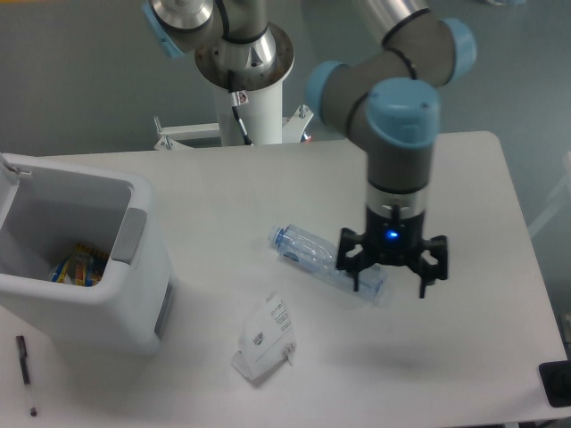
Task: Open the trash can
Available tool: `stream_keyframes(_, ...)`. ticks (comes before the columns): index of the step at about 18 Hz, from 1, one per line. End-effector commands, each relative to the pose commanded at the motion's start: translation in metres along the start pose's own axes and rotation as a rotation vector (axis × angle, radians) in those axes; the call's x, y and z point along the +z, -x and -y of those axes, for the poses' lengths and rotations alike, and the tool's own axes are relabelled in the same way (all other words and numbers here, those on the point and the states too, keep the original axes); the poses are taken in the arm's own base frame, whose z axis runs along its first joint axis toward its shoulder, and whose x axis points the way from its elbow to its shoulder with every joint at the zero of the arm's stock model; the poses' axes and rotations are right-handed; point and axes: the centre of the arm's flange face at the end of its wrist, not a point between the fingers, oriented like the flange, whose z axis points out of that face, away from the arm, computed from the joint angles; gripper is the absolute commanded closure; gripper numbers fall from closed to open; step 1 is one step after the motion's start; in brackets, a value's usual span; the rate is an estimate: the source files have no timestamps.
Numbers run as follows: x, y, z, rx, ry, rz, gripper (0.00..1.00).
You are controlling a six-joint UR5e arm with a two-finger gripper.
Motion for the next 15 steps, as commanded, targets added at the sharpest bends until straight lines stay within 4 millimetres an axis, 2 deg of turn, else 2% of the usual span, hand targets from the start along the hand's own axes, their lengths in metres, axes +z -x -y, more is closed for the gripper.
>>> stream_keyframes(2,0.004,0.005,-0.003,0.061,0.06,0.021,0.0)
stream_keyframes(6,0.022,0.019,0.009,0.108,0.079,0.022,0.0)
stream_keyframes(8,0.022,0.013,0.012,0.122,0.101,0.025,0.0)
stream_keyframes(15,0.026,0.004,0.004,0.185,0.11,0.016,0.0)
